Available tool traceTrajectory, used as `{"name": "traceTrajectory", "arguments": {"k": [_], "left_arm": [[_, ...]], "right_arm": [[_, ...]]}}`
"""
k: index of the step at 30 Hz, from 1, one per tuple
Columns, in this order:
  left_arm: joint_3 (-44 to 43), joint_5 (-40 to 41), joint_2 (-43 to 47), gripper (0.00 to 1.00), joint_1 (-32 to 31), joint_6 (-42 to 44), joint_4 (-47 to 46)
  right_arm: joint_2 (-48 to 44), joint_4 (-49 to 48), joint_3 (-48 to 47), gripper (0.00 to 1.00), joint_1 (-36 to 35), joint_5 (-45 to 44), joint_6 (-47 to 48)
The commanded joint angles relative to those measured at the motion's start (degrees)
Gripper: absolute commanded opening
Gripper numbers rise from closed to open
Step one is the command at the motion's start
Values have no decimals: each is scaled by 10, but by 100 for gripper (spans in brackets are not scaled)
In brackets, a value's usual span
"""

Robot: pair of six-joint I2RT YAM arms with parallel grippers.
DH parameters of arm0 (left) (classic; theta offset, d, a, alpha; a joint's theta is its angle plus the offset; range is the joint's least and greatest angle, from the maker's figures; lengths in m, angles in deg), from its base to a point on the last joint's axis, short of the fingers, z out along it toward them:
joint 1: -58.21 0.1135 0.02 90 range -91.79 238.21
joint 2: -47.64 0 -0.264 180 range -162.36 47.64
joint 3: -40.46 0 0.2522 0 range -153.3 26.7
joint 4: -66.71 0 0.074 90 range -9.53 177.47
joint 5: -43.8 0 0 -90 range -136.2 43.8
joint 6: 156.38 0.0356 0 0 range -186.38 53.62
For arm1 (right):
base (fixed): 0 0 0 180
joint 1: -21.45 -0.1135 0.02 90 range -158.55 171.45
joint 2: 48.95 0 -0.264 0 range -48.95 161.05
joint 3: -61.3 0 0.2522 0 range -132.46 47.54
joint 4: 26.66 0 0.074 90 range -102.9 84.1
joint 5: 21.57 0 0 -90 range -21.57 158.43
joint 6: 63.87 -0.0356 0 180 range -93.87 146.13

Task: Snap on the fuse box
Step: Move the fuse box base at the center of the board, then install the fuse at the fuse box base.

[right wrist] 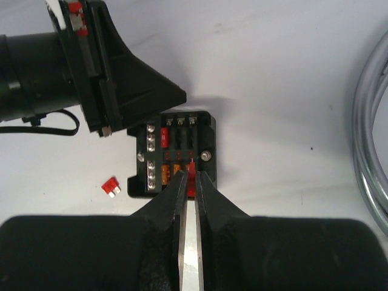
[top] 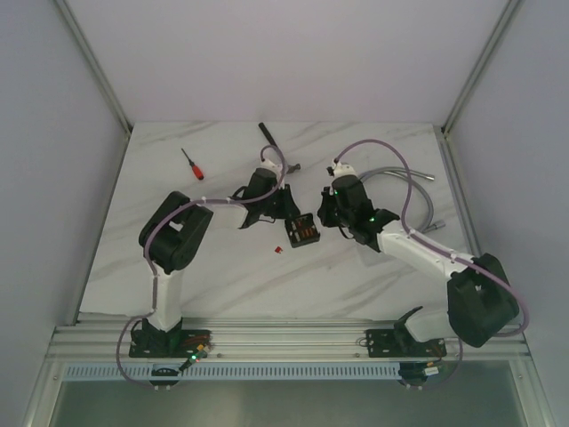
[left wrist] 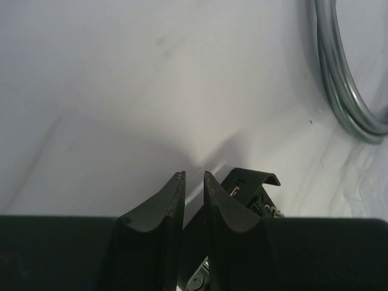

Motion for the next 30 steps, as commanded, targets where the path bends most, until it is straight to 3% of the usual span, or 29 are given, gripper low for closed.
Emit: {"name": "traceTrajectory", "arguments": {"k": [1, 9, 13, 21, 25, 30], "left_arm": [[38, -32, 25, 28, -18, -6, 14], [58, -34, 42, 30, -32, -15, 8], [69, 2, 71, 46, -29, -16, 8], [125, 102, 154, 70, -10, -13, 34], [166, 157, 201, 87, 1, -15, 49], [213, 189, 255, 100, 20, -19, 60]], "right_arm": [[20, 61, -52, 0, 1, 24, 27], [84, 162, -121, 0, -7, 58, 73], [142, 210, -165, 0, -19, 59, 91], [196, 265, -220, 0, -40, 50, 107], [211, 275, -234, 0, -46, 47, 109], [233, 288, -252, 0, -51, 38, 111]]}}
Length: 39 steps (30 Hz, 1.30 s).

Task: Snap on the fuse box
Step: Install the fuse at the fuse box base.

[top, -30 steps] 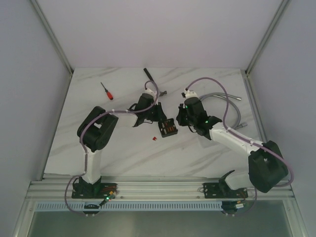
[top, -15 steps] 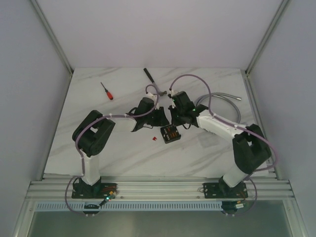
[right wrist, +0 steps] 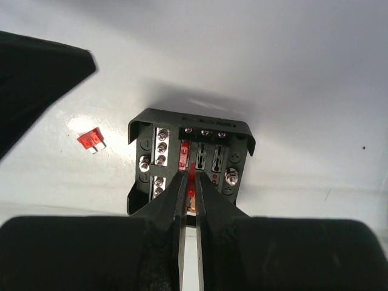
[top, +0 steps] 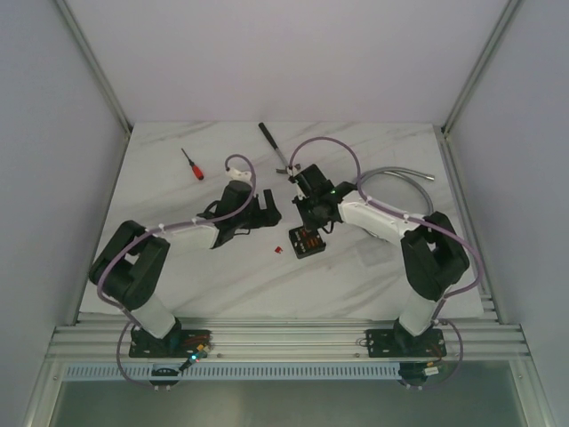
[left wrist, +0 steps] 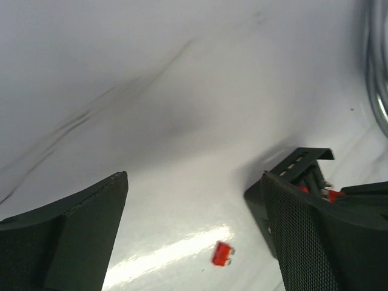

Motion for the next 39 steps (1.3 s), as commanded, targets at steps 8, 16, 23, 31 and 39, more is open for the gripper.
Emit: {"name": "traceTrajectory", "arguments": {"k": [8, 16, 23, 31, 39], "left_arm": [[78, 96, 91, 100, 34, -7, 26], [82, 97, 94, 100, 39, -10, 25], [82, 93, 92, 100, 40, -11, 25], [84, 94, 93, 100, 41, -12, 25], [84, 93, 94, 100, 40, -12, 25]], "right_arm": [[52, 44, -47, 0, -15, -32, 12], [70, 55, -65, 0, -22, -52, 12], [62, 59, -67, 0, -24, -63, 10], [60, 63, -68, 0, -24, -65, 10], [71, 63, -69, 0, -24, -66, 10]]}}
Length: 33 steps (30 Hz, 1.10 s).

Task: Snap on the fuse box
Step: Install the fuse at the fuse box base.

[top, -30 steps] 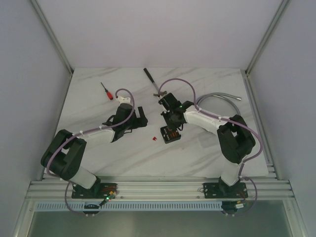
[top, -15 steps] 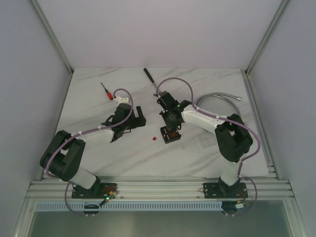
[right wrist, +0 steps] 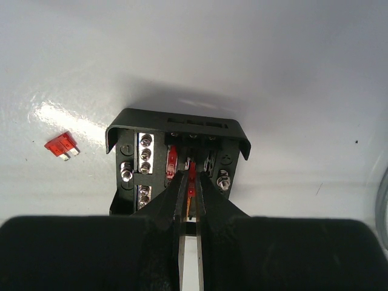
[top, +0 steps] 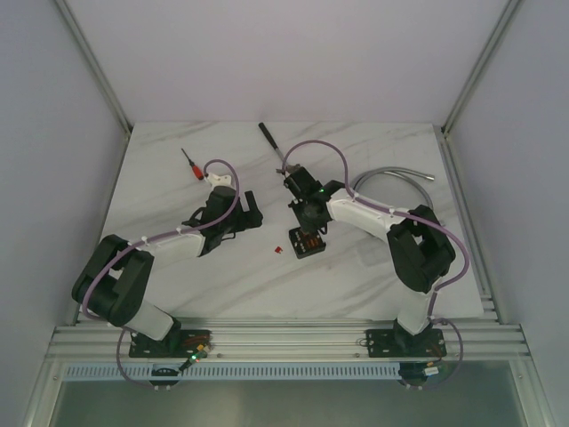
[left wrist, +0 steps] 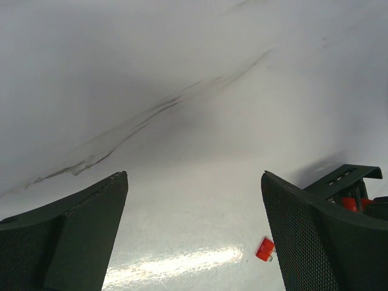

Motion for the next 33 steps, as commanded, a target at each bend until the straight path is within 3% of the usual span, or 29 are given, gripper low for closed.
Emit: {"name": "traceTrajectory", "arguments": {"k": [1, 17, 27, 33], "left_arm": [[7, 7, 7, 100, 2, -2, 2], [8, -2, 7, 100, 3, -4, -1], [10, -7, 12, 100, 3, -5, -1], [9, -10, 14, 100, 3, -6, -2]], "right_arm": [[14, 10, -21, 0, -4, -12, 4], [32, -7, -16, 0, -6, -15, 4], [6, -6, -18, 16, -8, -11, -4], [-6, -9, -13, 18, -8, -4, -8]]}}
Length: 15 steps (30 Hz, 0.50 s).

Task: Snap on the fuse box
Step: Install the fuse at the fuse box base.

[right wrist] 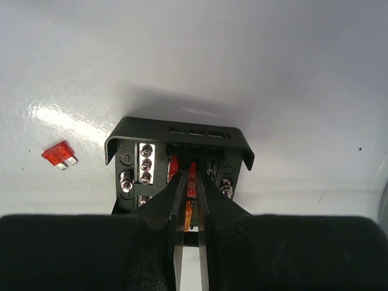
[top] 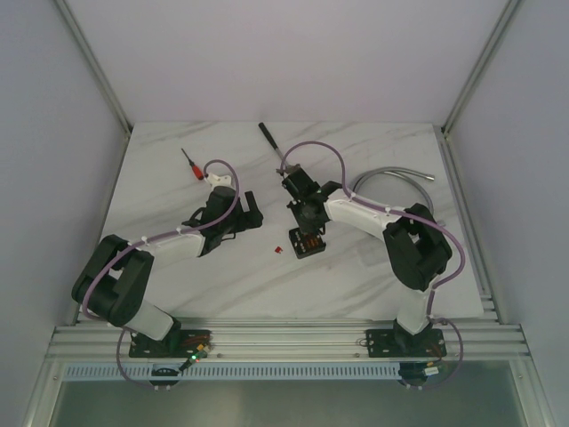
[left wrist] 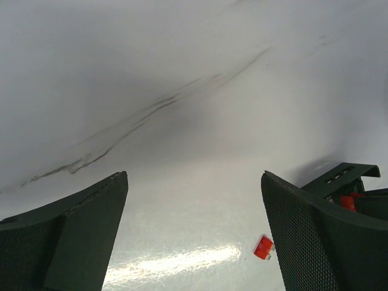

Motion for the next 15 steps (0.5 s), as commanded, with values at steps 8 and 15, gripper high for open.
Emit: {"name": "traceTrajectory", "arguments": {"k": [8, 15], "left_arm": [[9, -10, 15, 100, 3, -3, -2], [12, -11, 17, 100, 3, -4, -1]], "right_arm": [[-23, -5, -3, 21, -5, 6, -12], [-20, -5, 5, 19, -5, 4, -17]]}}
